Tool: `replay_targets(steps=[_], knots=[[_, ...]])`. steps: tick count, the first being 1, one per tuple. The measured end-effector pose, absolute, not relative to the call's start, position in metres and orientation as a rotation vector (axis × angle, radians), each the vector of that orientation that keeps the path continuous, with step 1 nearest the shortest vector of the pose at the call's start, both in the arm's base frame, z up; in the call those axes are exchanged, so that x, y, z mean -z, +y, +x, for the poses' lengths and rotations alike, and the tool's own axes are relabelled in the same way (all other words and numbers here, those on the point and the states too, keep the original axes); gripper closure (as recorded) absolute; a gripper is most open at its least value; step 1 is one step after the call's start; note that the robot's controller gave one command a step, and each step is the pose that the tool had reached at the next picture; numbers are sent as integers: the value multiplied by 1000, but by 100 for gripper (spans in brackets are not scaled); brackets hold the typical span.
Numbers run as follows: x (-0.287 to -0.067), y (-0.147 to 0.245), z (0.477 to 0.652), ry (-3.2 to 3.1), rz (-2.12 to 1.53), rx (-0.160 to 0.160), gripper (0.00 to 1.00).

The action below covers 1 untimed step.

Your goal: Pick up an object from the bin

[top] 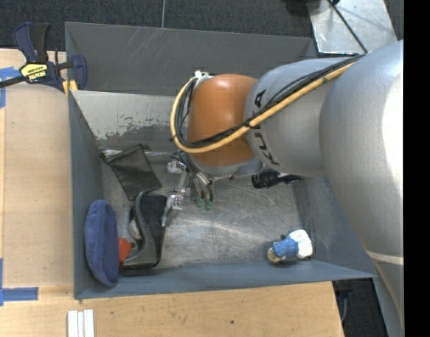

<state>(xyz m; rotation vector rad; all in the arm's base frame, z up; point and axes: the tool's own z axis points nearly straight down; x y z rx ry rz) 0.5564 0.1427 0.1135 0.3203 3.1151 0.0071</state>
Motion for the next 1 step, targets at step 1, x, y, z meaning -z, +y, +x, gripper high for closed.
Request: replay_targets(steps=[1], knots=[[-111, 144, 563, 3097, 362, -13, 0]])
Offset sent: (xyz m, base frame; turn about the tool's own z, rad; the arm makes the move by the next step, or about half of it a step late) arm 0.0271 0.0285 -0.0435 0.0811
